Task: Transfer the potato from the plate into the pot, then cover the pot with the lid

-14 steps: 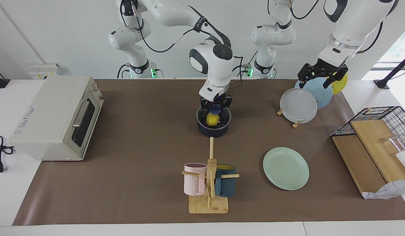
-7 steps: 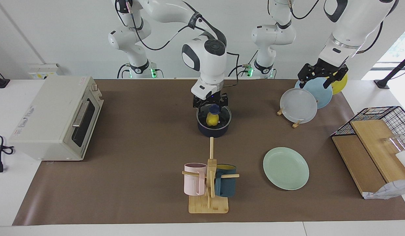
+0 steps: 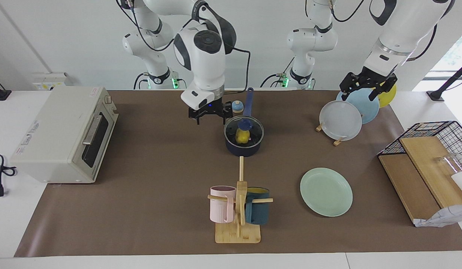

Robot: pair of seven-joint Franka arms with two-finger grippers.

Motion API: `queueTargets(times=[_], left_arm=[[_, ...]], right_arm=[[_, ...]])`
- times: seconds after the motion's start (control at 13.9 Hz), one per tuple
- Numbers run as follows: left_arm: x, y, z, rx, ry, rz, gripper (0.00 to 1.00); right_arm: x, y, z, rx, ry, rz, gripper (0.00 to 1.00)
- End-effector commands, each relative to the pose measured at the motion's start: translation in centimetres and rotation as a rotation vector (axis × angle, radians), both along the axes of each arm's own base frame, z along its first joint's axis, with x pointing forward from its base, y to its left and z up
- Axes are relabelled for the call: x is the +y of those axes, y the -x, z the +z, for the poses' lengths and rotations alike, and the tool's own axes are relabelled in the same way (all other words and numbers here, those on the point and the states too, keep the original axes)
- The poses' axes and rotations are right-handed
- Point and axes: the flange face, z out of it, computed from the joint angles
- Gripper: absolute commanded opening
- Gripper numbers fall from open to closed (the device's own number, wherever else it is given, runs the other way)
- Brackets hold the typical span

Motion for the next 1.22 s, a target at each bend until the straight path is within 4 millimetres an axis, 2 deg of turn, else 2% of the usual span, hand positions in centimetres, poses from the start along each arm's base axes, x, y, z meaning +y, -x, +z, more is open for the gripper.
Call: queueTargets(times=[0.0, 0.22, 0.43, 0.79, 1.0, 1.15], left_arm=[[0.4, 0.5, 0.0, -0.005, -0.013, -0.008, 1.00], [0.4, 0.5, 0.0, -0.005, -0.013, -0.008, 1.00], [0.4, 0.5, 0.0, -0.005, -0.013, -0.008, 1.00], [0.4, 0.5, 0.0, -0.005, -0.013, -0.007, 1.00], [0.4, 0.5, 0.0, -0.005, -0.013, -0.008, 1.00], [0.4, 0.5, 0.0, -0.005, -0.013, -0.008, 1.00]], right_arm=[[-4.7, -0.4, 3.1, -0.012, -0.021, -0.010, 1.00], [-6.8, 0.9, 4.6, 0.020, -0.002, -0.032, 1.00], [-9.9, 0.6, 6.4, -0.008, -0.014, -0.081, 1.00], [-10.1, 0.4, 6.0, -0.041, -0.033, -0.064, 1.00], [-12.5, 0.2, 5.8, -0.018, -0.020, -0.102, 1.00], [-14.4, -0.1, 6.5, -0.027, -0.023, -0.120, 1.00]])
